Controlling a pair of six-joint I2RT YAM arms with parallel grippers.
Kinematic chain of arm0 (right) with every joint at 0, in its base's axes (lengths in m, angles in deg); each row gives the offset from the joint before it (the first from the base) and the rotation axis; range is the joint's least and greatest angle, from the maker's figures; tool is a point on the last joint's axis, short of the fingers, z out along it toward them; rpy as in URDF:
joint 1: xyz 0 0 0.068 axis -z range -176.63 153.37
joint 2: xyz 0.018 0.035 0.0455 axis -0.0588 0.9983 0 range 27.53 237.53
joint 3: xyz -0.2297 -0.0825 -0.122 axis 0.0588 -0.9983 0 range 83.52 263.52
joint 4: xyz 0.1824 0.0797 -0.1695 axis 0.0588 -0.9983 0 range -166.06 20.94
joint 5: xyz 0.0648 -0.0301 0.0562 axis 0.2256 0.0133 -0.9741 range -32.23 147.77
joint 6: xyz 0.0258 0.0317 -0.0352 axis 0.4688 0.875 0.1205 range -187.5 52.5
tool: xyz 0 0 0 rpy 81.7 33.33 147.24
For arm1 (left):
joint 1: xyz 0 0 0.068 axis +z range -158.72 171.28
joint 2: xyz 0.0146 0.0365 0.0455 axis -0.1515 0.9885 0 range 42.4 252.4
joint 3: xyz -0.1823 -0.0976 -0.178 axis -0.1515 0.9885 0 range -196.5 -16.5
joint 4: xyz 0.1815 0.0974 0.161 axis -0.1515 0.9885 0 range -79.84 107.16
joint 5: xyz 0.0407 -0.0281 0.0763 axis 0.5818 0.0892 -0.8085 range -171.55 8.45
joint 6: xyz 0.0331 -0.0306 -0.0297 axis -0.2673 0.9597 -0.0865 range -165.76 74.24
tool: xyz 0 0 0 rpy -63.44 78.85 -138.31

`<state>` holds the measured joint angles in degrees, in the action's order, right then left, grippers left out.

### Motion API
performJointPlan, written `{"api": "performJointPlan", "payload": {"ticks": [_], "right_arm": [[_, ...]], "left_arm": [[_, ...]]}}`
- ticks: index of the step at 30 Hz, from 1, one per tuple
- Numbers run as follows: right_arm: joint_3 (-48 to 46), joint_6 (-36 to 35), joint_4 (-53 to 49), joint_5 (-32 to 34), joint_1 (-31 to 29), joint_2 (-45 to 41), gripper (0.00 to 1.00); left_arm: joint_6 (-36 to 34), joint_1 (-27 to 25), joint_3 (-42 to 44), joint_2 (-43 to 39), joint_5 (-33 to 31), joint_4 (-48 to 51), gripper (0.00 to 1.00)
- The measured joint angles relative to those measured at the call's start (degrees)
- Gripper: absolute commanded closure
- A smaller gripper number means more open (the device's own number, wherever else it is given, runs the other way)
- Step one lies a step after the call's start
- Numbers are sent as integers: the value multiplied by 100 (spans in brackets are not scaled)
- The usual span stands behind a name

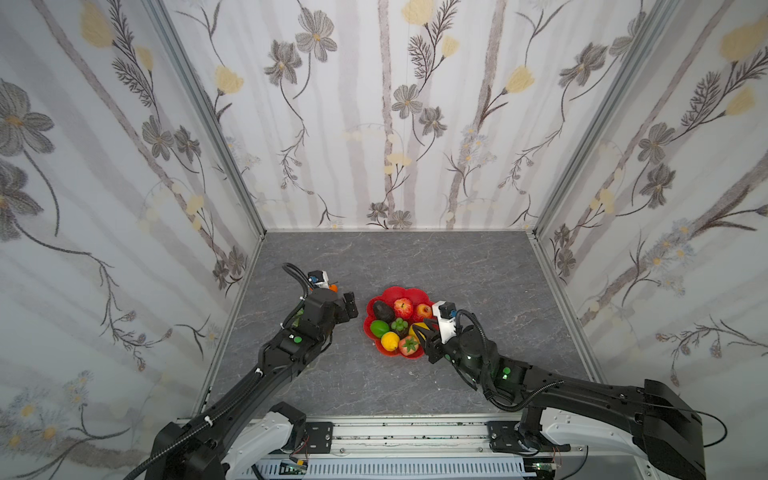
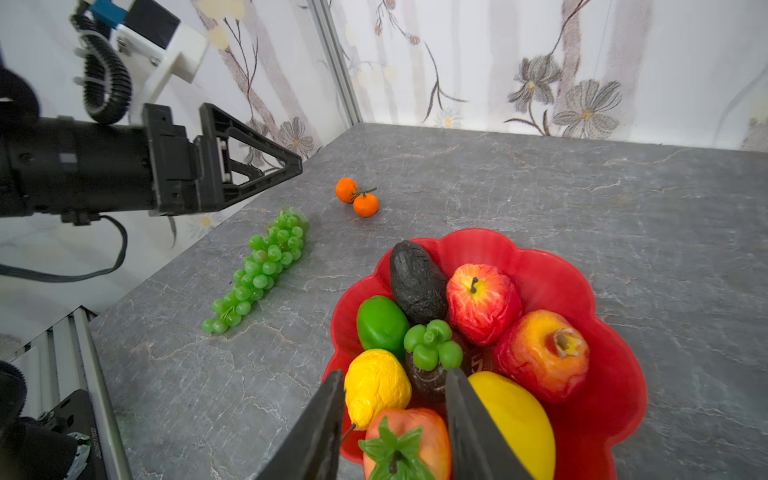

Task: Place and organize the fake fruits in the fruit bowl
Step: 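Move the left gripper over the orange tangerine pair while right gripper retracts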

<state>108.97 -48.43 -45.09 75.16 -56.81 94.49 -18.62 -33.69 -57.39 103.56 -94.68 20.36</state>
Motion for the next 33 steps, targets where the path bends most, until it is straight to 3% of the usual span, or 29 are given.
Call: {"api": "performJointPlan", "payload": {"ticks": [10, 19, 25, 33], "right_arm": [[-717, -116, -459, 251, 514, -1322, 31], [-1657, -177, -278, 192, 946, -2072, 18], [-1834, -315, 111, 24, 990, -2070, 13], [-1836, -374, 299, -125, 994, -2020, 12]], "left_arm": [[216, 275, -2618, 2833, -413, 1954, 12], [398, 280, -4470, 4712, -1027, 3121, 16], [514, 308, -5396, 5624, -1248, 3617, 18], [726, 511, -5877, 6131, -1274, 3989, 26]]}}
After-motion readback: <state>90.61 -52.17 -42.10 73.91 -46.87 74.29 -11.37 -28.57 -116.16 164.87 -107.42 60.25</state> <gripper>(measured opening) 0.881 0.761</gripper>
